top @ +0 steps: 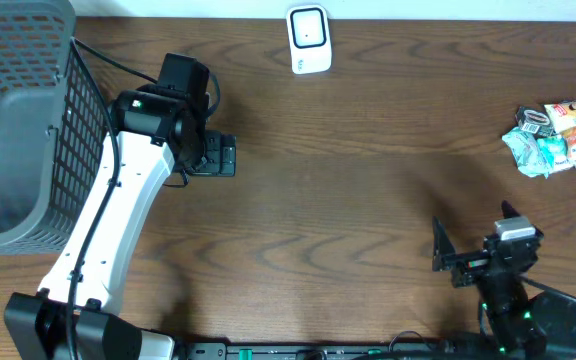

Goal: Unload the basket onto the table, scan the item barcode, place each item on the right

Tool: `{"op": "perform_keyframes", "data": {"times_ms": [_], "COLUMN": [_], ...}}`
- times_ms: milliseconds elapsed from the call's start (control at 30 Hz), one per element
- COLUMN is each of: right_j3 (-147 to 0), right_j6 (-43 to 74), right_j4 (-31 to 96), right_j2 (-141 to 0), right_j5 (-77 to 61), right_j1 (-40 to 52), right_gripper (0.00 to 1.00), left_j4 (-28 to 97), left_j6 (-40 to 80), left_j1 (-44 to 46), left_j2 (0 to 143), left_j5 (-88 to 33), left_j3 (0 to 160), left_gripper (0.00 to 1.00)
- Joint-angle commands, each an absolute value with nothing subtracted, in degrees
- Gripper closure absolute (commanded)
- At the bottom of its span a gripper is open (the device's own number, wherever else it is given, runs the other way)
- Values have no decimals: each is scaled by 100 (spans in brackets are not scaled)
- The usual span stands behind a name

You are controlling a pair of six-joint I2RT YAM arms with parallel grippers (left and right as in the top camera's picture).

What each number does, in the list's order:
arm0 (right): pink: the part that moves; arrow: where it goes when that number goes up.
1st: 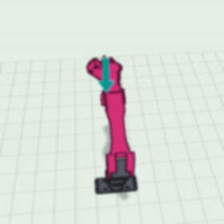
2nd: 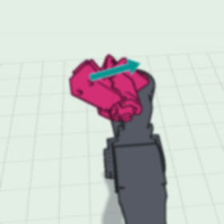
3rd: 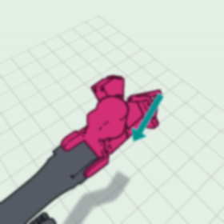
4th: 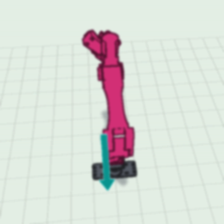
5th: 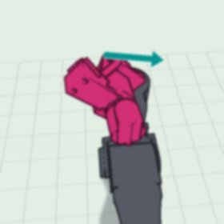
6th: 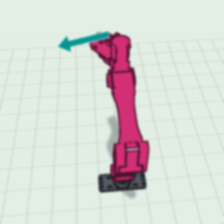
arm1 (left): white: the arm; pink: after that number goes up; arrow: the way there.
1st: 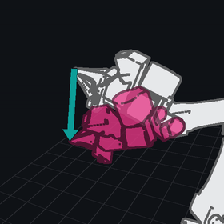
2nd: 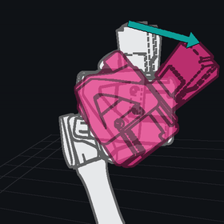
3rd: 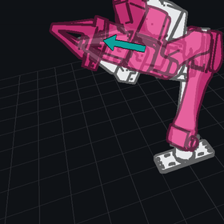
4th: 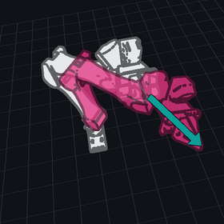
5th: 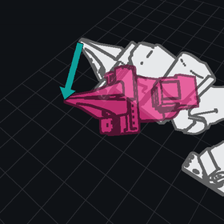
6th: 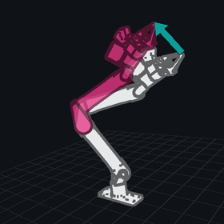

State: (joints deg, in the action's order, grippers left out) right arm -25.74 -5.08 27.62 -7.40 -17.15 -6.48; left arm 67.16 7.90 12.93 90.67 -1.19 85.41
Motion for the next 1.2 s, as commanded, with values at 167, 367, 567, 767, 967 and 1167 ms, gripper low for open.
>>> {"op": "perform_keyframes", "data": {"times_ms": [167,367,567,767,967,1167], "right_j3": [-1275,-596,-235,-30,-30,-30], "right_j6": [558,613,1208,1216,803,353], "right_j4": [1391,805,506,294,436,451], "right_j2": [-246,-27,-27,-27,-27,-27], "right_j5": [-1035,-880,-318,5,-36,-36], "right_j1": [-259,-14,84,202,226,268], "right_gripper": [1,1,1,1,1,1], "left_j4": [6735,6735,6735,6733,6735,6733], "left_j6": [821,821,821,821,821,821], "left_j1": [1295,1295,1295,1295,1295,1295], "left_j2": [9080,9080,9080,9080,9080,9080], "left_j5": [-89,-89,-89,-89,-89,-89], "left_j3": [8527,8527,8527,8527,8527,8527], "left_gripper": [2,2,2,2,2,2]}}
